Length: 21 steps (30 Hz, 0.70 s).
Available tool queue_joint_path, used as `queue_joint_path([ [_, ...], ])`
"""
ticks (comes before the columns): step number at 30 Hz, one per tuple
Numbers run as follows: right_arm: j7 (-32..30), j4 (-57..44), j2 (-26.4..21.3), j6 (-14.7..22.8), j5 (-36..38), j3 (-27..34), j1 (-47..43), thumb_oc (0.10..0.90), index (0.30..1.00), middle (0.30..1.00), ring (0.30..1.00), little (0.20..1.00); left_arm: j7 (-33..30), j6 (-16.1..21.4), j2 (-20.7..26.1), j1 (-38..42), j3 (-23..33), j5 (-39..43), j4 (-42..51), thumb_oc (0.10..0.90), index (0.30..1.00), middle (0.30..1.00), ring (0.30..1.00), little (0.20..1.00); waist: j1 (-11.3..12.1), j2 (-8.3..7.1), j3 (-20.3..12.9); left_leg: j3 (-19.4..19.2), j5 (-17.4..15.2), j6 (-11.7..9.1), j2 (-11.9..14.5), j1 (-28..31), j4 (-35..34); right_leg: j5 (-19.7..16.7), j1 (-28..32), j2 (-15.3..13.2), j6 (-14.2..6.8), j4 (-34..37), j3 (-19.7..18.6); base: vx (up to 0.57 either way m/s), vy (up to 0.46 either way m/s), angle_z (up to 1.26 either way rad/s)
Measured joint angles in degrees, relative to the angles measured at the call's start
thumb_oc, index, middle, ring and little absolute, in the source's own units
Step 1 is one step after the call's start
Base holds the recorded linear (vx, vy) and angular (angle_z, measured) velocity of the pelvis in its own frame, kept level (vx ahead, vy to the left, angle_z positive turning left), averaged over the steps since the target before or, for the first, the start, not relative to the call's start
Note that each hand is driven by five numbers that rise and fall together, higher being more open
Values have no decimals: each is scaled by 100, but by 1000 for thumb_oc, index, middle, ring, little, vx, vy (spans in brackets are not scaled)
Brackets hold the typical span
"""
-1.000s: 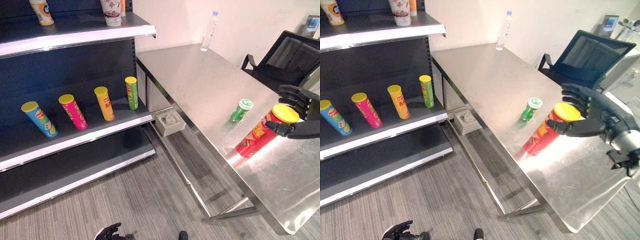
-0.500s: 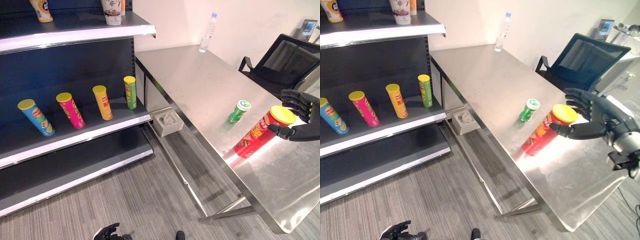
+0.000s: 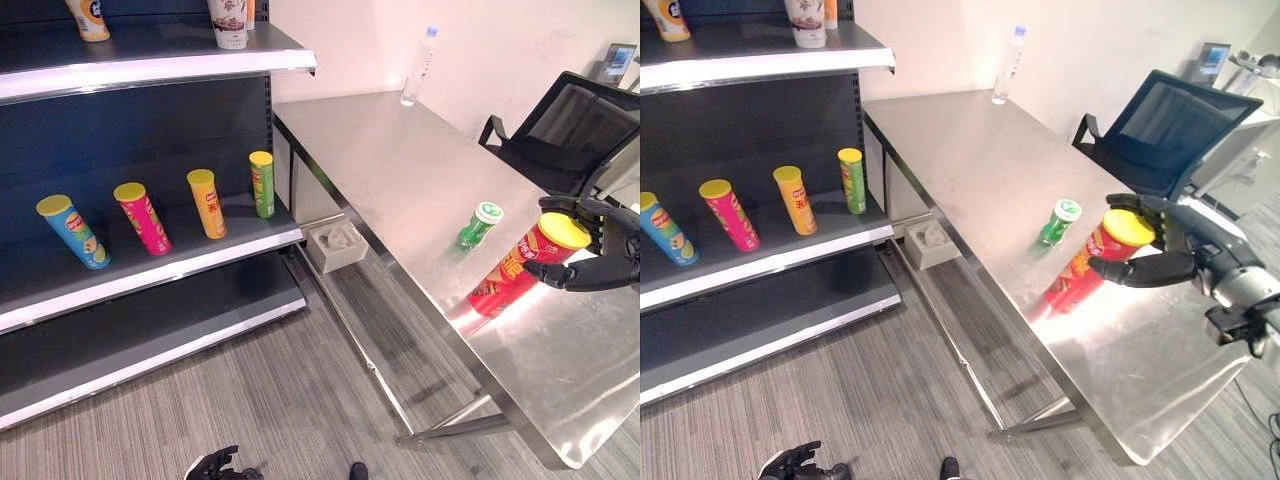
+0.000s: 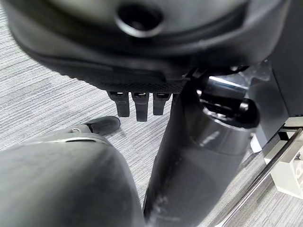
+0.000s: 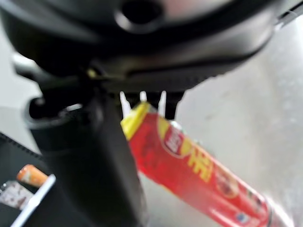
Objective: Put the goods on the table back onto the shelves and tidy them up.
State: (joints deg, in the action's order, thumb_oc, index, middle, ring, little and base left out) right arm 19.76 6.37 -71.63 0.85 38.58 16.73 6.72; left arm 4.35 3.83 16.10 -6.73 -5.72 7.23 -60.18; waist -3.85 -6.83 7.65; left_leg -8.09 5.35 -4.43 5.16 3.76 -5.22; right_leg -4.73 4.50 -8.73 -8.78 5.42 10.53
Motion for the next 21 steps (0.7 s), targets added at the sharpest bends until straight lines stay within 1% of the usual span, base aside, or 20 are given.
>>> queue_joint_path([
  [7,59,3,-10,-9,-220,-6,70,400,300,300,300,300,0,0,3,4,-7,2,0,800,900,900,900,900,1,-3,-4,47,3,-4,-4,-16,0,0,12,1,1,0,12,0,-6,2],
  [12,130,-12,27,-51,-229,-161,152,400,300,300,300,300,0,0,0,4,-6,4,-1,800,900,900,900,900,14,14,-6,113,7,-7,-2,-30,0,4,44,5,8,1,40,10,-38,6],
  [13,120,-44,81,-52,-228,-176,129,400,300,300,300,300,-1,0,0,3,-4,4,-1,800,900,900,900,900,15,23,-10,134,7,-8,-1,-27,-1,4,62,7,15,1,58,17,-70,12],
  [15,51,-21,353,-51,-217,-233,-123,400,300,300,300,300,-2,-6,-1,-6,13,7,-1,800,900,900,900,900,36,55,-19,212,16,-17,4,-32,-1,14,106,18,26,3,158,23,-95,16],
  [16,-40,-18,548,-51,-214,-238,-285,400,300,300,300,300,-6,-5,0,-6,22,8,2,800,900,900,900,900,41,58,-19,234,22,-25,12,-37,-2,20,116,25,32,33,176,25,-77,12],
  [18,-182,-25,776,-50,-184,-286,-565,400,300,300,300,300,-6,-6,-4,-8,20,57,1,800,900,900,900,900,82,88,-26,256,31,-39,29,-43,-3,22,123,43,36,38,192,31,-84,9],
  [19,-300,-33,889,-47,-107,-309,-777,400,300,300,300,300,-6,-4,-8,-1,22,98,6,800,900,900,900,900,192,130,-34,296,43,-57,55,-45,-3,31,148,61,43,38,231,34,-99,16],
  [21,-410,-42,890,-41,-70,-363,-908,400,300,300,300,300,-10,-5,-4,-6,34,144,3,800,900,900,900,900,256,163,-37,434,58,-73,68,-40,-3,72,236,72,42,38,360,22,-87,29],
])
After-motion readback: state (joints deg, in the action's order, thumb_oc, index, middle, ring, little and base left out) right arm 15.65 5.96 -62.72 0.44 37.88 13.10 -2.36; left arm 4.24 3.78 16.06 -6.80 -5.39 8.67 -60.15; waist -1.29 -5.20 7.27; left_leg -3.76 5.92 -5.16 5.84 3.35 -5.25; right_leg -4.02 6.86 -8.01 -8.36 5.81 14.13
